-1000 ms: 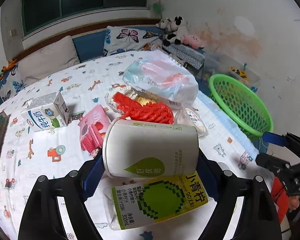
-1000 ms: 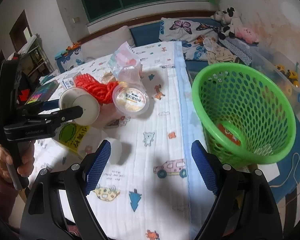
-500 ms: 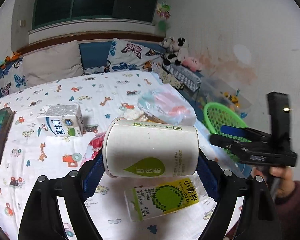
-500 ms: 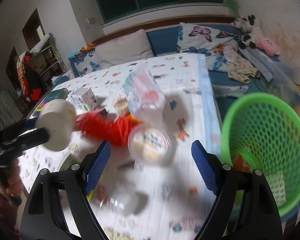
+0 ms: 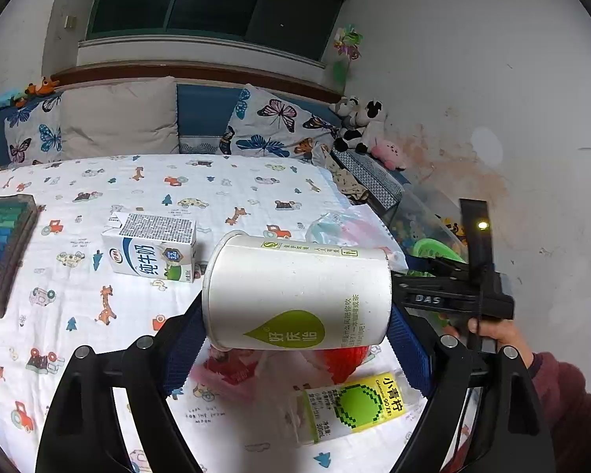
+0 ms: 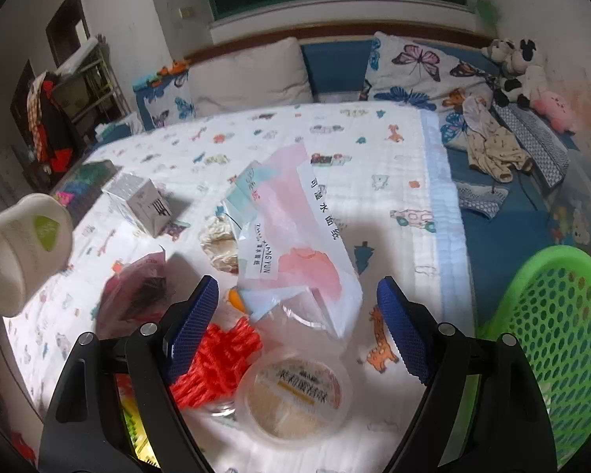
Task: Collect trash
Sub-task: 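Grasp the clear plastic bag with the right tool while the left tool holds the paper cup, then lower the plastic bag into the green basket and open the right tool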
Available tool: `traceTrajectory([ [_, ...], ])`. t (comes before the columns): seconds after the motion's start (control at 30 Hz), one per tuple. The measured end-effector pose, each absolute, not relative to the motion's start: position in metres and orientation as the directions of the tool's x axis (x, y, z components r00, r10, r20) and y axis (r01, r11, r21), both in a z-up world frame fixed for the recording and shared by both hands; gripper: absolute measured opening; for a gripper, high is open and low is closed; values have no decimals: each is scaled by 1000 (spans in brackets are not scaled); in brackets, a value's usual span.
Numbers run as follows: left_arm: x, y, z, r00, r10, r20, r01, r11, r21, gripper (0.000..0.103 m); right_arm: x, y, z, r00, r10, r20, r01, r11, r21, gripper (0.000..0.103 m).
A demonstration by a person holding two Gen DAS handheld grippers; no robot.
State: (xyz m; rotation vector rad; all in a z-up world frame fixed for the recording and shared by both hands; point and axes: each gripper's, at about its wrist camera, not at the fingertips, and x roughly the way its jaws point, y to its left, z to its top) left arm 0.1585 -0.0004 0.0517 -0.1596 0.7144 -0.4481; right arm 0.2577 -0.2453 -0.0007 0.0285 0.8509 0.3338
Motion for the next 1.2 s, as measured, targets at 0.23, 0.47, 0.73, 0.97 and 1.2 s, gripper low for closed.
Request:
traceTrajectory([
  [0.23, 168, 4, 49, 641, -494, -587, 342, 869, -358, 82, 267, -238, -13, 594, 265, -759, -270, 955, 122, 59],
  [0.47, 175, 4, 58, 614, -574, -542, 355, 814, -460, 82, 253, -252, 1, 642, 258, -722, -233, 963, 137, 52],
  [0.73, 175, -19, 66, 564, -662, -493, 406, 743, -533, 82, 223, -283, 29, 698, 270, -663, -205, 963, 175, 51],
  [0.97, 173, -57, 65, 523, -679, -515, 454, 733, -506, 82, 197, -320, 37, 727, 232, -646, -146, 972, 185, 51],
  [1.2, 176, -100, 57, 474, -691, -546, 496, 722, -483, 82, 172, -363, 29, 728, 162, -666, -61, 983, 173, 52],
])
